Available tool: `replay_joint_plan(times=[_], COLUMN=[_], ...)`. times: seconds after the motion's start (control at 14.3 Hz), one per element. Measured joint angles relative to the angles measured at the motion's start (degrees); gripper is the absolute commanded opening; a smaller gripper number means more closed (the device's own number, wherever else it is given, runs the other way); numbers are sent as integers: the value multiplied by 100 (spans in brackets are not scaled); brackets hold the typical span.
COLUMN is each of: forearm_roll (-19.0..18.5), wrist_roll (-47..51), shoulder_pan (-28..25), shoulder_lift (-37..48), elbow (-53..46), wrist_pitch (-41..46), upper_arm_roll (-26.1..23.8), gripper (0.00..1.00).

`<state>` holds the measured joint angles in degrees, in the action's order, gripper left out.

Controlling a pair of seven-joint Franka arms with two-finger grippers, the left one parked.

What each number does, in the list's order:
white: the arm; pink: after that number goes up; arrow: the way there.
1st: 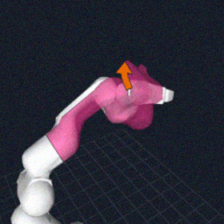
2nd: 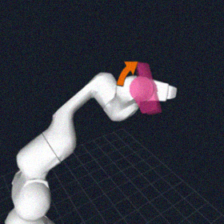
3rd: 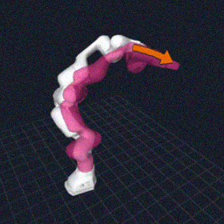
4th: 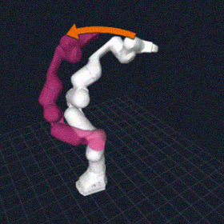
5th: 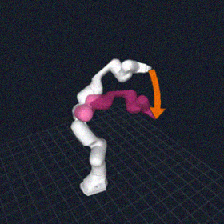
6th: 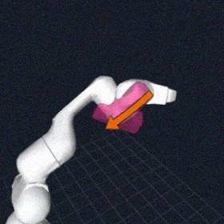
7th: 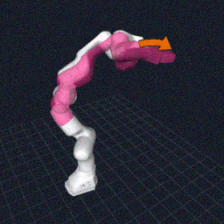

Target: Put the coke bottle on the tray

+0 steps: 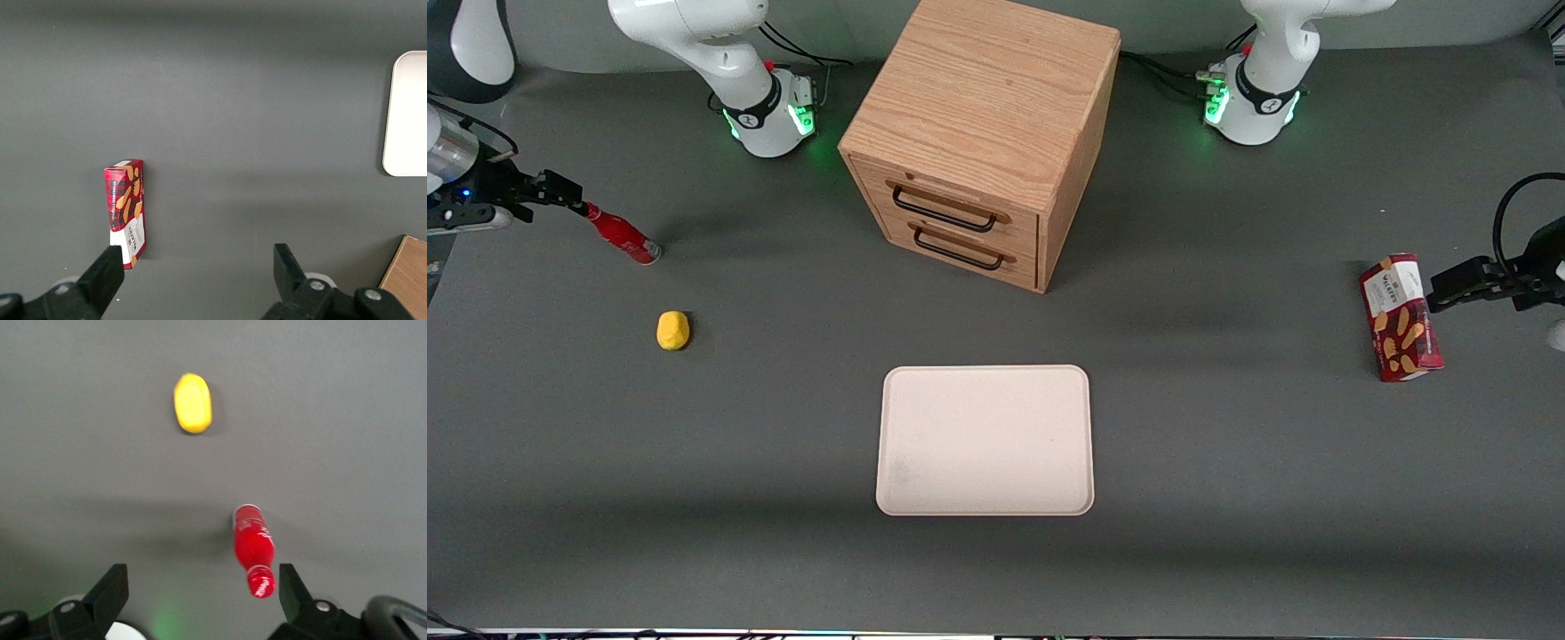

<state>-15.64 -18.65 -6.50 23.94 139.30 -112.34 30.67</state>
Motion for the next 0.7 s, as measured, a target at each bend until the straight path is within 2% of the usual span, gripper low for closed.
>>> replay_joint_plan(times=[0.35, 0.7], forearm_roll=[-731, -954], wrist_roll=[-72, -296], shoulder_pan=[-11, -12], shoulder_lift=[147, 186], elbow=[848, 1249], wrist_pitch=[-815, -1323], upper_arm_roll=[624, 1052], gripper=[100, 100])
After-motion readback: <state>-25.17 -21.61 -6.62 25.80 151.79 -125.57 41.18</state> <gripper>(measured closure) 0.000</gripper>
